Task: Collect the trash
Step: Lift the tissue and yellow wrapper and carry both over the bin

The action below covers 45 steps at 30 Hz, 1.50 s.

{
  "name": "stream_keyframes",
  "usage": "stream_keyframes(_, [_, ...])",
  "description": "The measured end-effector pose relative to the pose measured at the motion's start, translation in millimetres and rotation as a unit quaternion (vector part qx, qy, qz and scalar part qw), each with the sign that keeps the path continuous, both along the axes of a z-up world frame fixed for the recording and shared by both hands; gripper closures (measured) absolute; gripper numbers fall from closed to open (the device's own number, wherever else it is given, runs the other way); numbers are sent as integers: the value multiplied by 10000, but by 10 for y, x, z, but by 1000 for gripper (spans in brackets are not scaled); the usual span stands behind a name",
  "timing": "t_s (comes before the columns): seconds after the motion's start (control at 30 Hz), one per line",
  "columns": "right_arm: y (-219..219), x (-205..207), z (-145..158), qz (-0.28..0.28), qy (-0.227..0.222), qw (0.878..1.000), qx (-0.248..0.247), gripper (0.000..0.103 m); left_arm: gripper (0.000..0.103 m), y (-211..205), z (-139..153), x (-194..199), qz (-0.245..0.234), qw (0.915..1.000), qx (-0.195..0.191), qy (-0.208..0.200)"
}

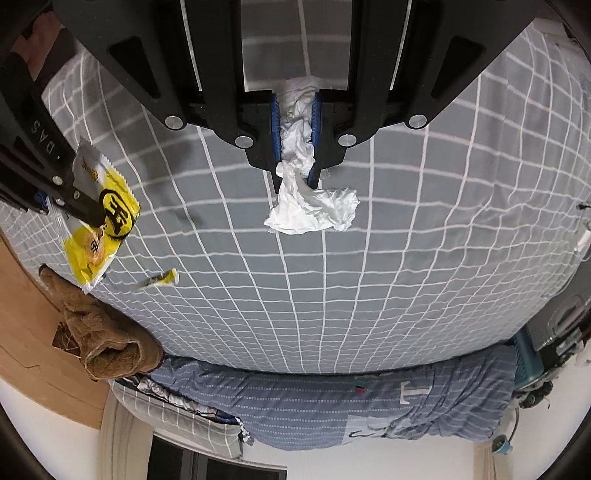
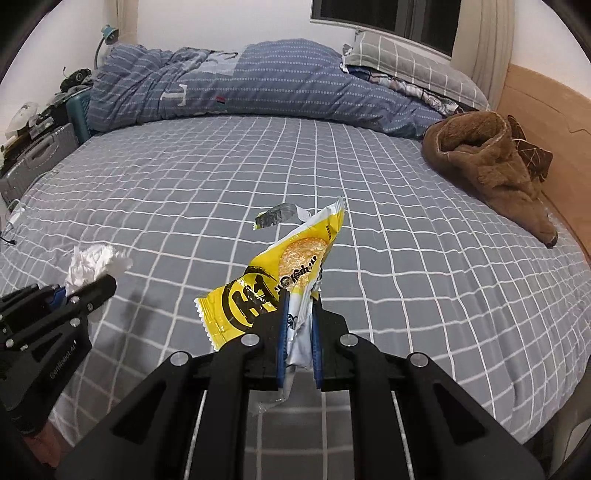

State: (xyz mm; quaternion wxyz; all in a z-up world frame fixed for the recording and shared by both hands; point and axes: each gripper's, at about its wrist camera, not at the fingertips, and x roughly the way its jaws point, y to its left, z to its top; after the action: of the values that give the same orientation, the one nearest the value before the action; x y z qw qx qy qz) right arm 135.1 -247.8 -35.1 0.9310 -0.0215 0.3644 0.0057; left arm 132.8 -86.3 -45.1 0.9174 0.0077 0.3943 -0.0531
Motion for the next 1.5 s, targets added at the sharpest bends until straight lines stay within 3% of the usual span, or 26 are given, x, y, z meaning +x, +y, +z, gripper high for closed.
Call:
stream_keyframes(0.3, [143, -609, 136, 83, -147, 9998, 42, 93, 91, 47, 75, -489, -24, 10000, -90, -18])
stream_keyframes(0.67, [236, -1270, 85, 176, -62, 9997, 141, 93, 91, 93, 131, -1090, -57, 9999, -117, 1])
stream_keyframes(1.5, [290, -2215, -144, 204, 196, 9993, 244, 92, 91, 151, -106, -2145, -102, 9992, -131, 351])
